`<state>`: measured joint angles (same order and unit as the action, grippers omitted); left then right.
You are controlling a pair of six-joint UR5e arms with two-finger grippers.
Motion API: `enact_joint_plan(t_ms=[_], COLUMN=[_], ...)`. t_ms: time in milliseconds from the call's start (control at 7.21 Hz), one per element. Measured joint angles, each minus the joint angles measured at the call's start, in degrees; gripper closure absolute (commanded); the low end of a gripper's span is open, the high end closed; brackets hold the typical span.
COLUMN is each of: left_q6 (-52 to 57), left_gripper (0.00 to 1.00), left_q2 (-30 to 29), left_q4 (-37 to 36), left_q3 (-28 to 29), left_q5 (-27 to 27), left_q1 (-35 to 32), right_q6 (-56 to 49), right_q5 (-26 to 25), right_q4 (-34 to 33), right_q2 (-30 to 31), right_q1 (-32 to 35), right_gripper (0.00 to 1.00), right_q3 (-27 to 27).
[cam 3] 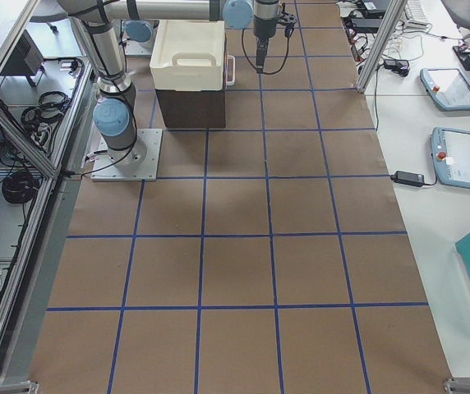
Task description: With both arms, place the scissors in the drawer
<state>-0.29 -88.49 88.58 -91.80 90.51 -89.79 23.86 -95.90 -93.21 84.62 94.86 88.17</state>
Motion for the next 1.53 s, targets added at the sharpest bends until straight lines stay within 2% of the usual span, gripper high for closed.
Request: enact_joint_plan(t_ms=[416,693,1248,1526], left_q6=[2.49,3.39,4.12,5.01], left_gripper=[0.00,0.00,0.00,0.00], left_q2=[0.45,-0.30,-0.60,-1.88], left_q4=[0.04,-0.20,-0.16,-4.93], left_q3=[0.02,-0.24,-1.90,-3.61], left_q5=[0.89,1.47,1.26,0.40], left_q1=[0.54,1.64,1.96,1.96], right_q6=[28.00,42.21,59.19,66.61], right_q5=[-0.35,-0.25,0.07,1.83], right_q4=[0.52,-0.72,-4.91,-7.08], right_q2=[0.03,-1.78,-7.02,-9.84], right_q1=[1.70,5.27,11.79,14.22], right_gripper=[0.00,0.00,0.00,0.00], right_q3=[0.28,0.34,0.33,0.35])
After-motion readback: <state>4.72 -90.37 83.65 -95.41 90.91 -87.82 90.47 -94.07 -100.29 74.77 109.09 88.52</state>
